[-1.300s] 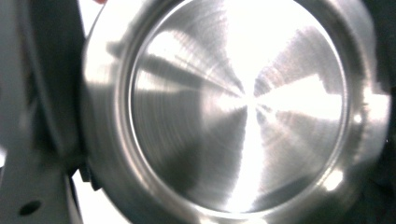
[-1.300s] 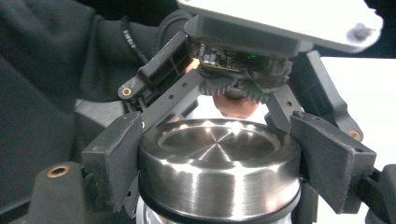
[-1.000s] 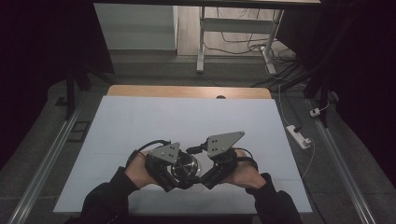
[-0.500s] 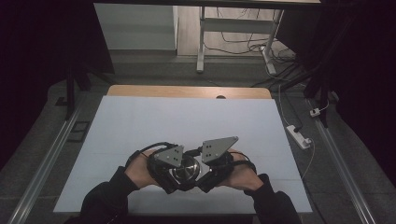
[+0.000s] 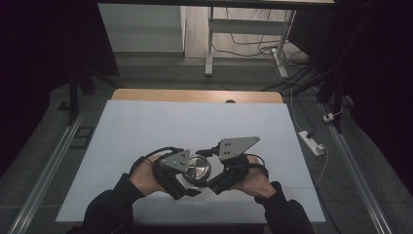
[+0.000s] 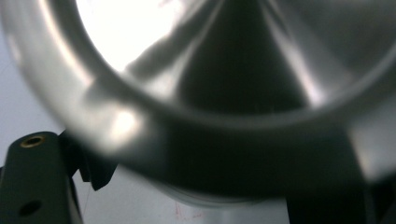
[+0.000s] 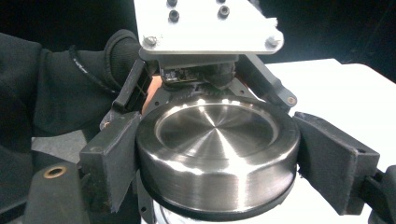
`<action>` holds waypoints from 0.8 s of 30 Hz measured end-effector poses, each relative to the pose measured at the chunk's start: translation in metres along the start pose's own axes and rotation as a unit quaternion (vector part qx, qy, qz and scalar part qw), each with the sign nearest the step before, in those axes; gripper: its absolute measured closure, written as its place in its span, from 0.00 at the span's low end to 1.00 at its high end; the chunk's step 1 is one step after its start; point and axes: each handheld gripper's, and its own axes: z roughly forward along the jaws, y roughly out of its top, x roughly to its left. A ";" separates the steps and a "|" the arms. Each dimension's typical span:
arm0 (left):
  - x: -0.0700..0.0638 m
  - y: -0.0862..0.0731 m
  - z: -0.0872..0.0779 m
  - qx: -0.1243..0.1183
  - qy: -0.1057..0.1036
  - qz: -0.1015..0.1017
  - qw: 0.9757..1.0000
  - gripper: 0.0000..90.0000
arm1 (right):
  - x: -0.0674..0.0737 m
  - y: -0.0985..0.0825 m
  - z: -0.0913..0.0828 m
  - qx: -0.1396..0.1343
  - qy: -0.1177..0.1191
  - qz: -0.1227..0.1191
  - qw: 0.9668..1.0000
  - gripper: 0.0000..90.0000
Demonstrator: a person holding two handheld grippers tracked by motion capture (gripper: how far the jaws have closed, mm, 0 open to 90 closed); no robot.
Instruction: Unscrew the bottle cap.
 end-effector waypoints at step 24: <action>0.023 -0.013 -0.007 0.030 0.075 -0.057 0.995 0.18 | -0.003 -0.017 -0.022 -0.019 -0.078 0.034 0.996 0.20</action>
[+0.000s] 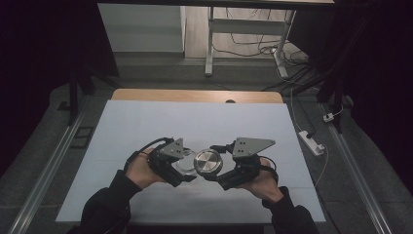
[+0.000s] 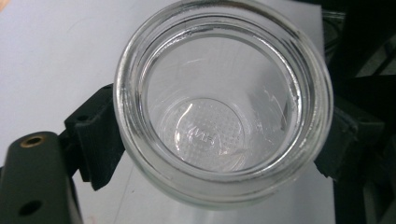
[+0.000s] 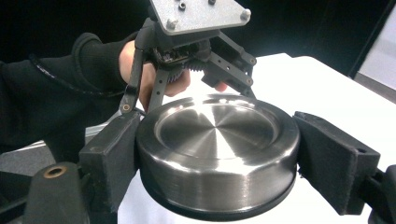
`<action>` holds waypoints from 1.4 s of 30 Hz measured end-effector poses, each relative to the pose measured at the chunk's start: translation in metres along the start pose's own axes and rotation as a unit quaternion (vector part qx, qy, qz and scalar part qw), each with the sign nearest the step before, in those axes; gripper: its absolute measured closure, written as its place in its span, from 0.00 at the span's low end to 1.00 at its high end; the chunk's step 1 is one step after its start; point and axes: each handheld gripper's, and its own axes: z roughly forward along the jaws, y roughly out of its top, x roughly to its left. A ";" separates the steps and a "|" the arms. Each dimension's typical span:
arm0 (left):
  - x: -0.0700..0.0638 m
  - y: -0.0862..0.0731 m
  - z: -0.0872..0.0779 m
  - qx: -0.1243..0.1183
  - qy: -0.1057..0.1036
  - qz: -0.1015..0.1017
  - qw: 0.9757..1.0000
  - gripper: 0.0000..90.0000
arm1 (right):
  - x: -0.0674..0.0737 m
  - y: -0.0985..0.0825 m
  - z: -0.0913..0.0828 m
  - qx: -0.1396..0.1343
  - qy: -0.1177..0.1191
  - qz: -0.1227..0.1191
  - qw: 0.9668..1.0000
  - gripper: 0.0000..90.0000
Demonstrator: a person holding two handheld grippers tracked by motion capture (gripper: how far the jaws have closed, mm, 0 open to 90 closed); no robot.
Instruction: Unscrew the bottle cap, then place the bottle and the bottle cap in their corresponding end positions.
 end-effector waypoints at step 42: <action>0.059 0.002 0.026 0.012 0.073 -0.051 0.996 0.18 | 0.012 -0.057 0.025 0.031 -0.014 0.043 0.998 0.20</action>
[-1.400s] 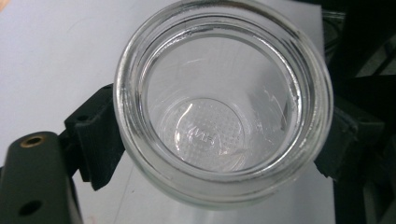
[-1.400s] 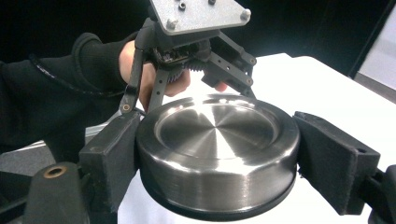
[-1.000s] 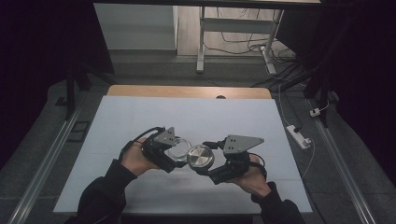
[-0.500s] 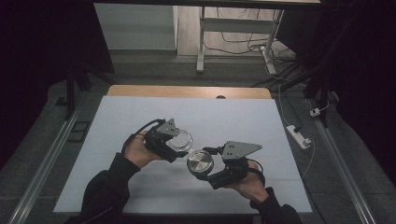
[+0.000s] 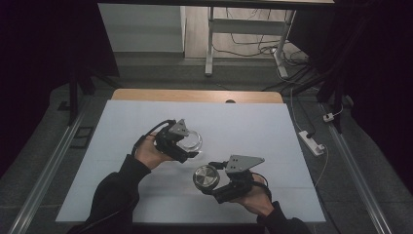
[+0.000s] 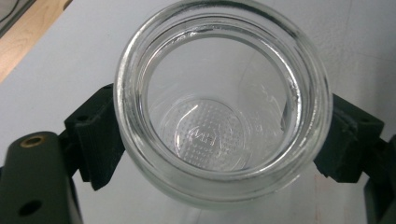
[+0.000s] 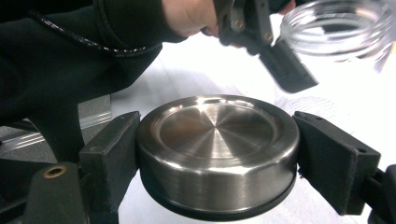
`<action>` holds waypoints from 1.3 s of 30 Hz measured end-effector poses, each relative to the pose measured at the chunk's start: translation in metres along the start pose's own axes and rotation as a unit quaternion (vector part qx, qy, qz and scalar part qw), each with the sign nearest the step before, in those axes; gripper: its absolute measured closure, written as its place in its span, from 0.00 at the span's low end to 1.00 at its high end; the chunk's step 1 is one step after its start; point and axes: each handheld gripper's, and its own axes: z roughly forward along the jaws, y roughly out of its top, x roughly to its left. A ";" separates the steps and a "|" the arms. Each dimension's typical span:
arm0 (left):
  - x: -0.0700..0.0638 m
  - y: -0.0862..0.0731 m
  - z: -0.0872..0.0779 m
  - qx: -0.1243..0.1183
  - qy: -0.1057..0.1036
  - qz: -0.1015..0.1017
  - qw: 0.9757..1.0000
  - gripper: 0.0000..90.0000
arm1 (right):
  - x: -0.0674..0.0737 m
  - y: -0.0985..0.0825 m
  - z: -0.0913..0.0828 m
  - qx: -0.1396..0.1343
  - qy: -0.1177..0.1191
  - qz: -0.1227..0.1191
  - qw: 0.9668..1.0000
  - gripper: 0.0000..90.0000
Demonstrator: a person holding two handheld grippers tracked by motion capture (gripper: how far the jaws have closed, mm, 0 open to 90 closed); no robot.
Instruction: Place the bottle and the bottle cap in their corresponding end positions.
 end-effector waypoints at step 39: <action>0.029 -0.004 0.044 0.008 0.019 -0.040 0.999 0.18 | -0.013 -0.047 0.062 0.075 -0.018 0.017 0.997 0.20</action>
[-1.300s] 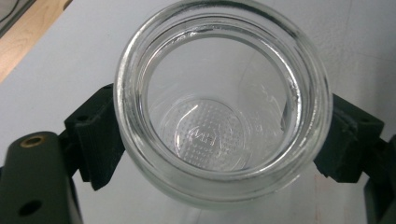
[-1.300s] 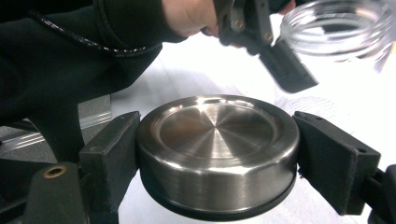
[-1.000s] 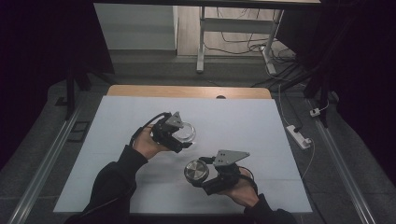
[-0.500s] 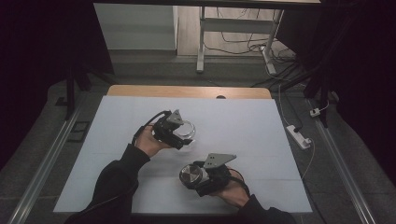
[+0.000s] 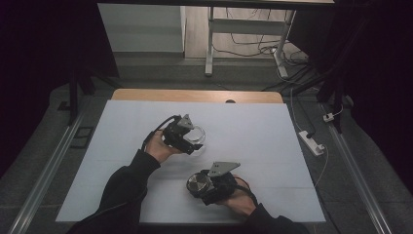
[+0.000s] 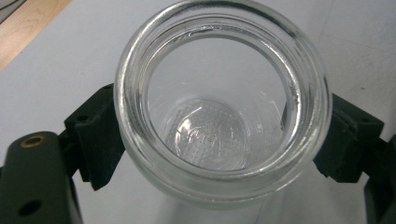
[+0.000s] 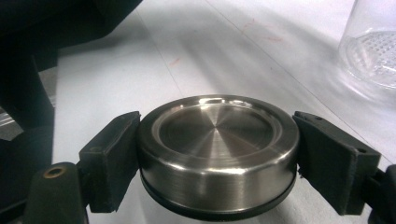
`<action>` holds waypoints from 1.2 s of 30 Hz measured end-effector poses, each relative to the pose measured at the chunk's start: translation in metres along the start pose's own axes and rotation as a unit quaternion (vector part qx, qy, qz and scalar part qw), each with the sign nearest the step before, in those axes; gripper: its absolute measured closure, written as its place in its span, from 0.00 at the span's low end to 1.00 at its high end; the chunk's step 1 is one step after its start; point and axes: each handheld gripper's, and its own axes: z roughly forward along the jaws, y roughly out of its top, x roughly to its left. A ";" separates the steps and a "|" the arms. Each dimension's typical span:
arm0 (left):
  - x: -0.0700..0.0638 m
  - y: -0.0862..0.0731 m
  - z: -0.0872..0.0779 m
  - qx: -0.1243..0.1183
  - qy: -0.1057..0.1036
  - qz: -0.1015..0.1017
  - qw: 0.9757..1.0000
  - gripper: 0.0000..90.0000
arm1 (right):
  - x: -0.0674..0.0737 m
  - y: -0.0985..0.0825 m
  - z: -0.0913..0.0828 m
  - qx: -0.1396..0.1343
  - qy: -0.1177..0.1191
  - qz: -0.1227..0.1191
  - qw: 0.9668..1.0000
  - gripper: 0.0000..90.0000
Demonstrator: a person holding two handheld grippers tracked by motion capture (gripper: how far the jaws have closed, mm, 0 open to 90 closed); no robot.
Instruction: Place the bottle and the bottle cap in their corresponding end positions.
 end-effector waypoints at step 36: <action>0.011 -0.009 0.008 -0.044 0.008 -0.071 0.996 0.12 | -0.001 0.002 0.008 0.046 -0.024 -0.006 0.999 0.13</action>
